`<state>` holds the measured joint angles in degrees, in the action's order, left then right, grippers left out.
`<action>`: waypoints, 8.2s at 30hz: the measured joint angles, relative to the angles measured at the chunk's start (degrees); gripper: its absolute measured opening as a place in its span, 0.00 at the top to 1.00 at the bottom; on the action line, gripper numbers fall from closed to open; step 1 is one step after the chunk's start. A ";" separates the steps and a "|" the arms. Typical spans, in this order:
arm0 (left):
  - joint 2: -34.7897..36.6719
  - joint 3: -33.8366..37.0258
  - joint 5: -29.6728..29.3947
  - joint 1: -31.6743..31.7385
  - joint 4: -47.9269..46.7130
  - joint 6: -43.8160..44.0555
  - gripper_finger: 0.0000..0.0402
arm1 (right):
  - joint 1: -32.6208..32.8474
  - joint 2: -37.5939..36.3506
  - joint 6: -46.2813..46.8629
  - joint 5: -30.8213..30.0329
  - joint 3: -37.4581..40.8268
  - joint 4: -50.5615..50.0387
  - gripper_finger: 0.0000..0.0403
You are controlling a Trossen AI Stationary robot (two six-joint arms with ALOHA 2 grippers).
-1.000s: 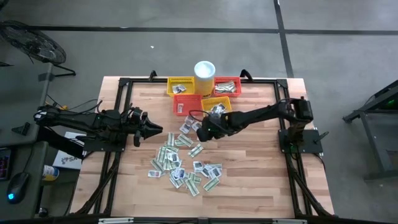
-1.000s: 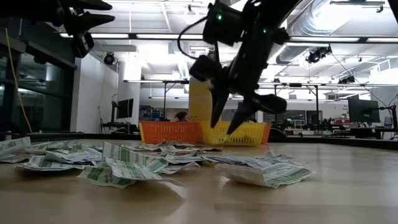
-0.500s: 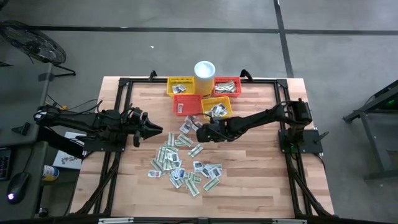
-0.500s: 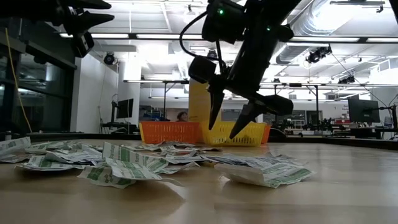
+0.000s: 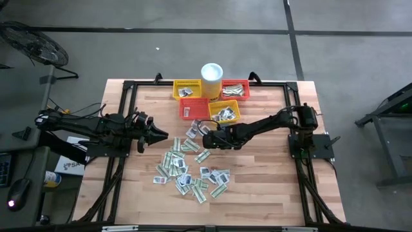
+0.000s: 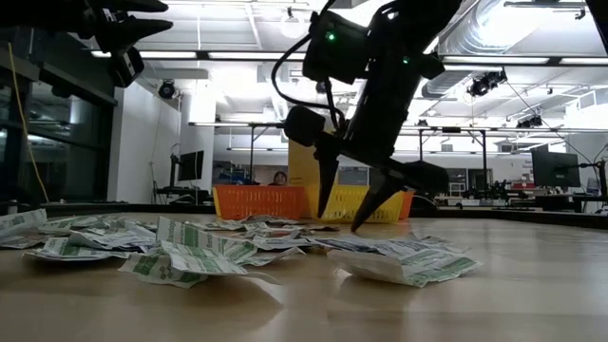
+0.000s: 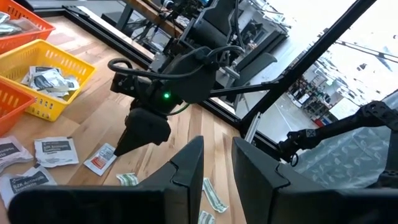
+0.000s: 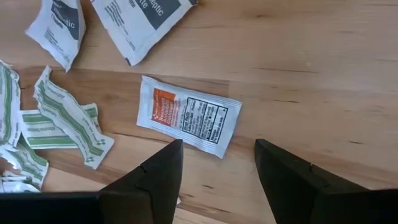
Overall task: Pick & Place First Aid Supplies
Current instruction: Put the orange ointment pack into the bottom orange basket
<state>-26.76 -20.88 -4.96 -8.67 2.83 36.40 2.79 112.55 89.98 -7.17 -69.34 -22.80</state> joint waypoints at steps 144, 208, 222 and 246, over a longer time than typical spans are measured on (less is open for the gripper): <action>0.02 0.00 1.56 0.02 -0.88 2.91 0.79 | -5.80 15.33 -37.51 7.41 -30.98 -30.33 0.48; -15.32 -0.09 -18.80 0.00 17.97 -16.57 0.79 | -0.64 -4.07 -66.82 -35.29 -31.20 -14.22 1.00; -26.42 -0.09 -25.41 0.01 33.63 -22.88 0.79 | 4.09 -4.35 -95.35 -46.66 -31.19 1.87 1.00; -35.32 -9.88 -31.92 0.02 34.44 -30.71 0.79 | 5.89 -4.35 -101.31 -48.07 -31.19 3.73 1.00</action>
<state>-62.08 -30.76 -36.89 -8.64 37.27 5.69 8.67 108.20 -11.33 -55.24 -100.53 -19.07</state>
